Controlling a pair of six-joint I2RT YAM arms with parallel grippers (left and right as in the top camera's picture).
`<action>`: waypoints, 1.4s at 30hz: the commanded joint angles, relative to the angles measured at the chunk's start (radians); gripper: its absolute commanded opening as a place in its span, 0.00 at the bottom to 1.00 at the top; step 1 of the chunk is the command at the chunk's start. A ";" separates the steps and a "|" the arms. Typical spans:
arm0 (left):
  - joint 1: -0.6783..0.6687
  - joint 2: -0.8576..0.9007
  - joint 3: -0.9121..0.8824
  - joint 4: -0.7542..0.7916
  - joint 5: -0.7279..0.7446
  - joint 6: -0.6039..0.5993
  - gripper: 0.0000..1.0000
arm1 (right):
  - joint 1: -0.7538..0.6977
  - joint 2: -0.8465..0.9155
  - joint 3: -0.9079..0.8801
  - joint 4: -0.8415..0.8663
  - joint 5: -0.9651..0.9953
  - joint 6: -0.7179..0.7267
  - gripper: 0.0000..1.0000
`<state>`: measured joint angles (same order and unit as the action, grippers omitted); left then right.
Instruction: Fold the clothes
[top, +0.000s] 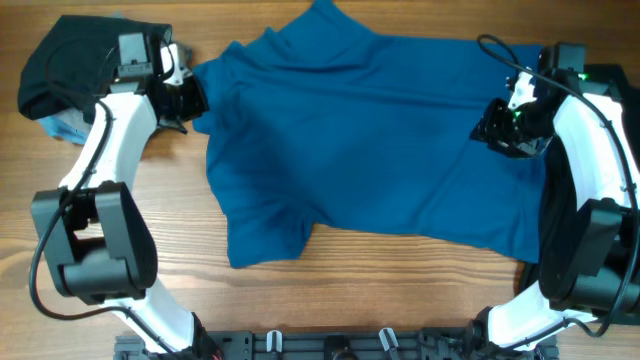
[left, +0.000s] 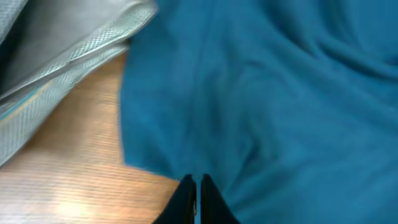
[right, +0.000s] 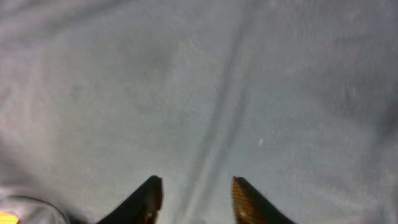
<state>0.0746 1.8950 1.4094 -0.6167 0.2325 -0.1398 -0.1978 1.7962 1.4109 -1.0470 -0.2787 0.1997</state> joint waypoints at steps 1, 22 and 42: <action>-0.042 0.093 0.008 0.017 0.055 0.135 0.06 | 0.000 0.015 -0.023 0.000 0.021 0.013 0.35; 0.039 0.218 0.140 0.190 0.065 -0.024 0.08 | -0.040 0.015 -0.029 -0.046 0.193 0.092 0.41; 0.051 -0.056 0.095 -0.457 -0.051 0.111 0.68 | -0.264 0.016 -0.029 -0.016 0.166 0.065 0.64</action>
<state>0.1097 1.8565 1.5436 -1.0630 0.2775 -0.0467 -0.4656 1.7969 1.3937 -1.0657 -0.1104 0.2752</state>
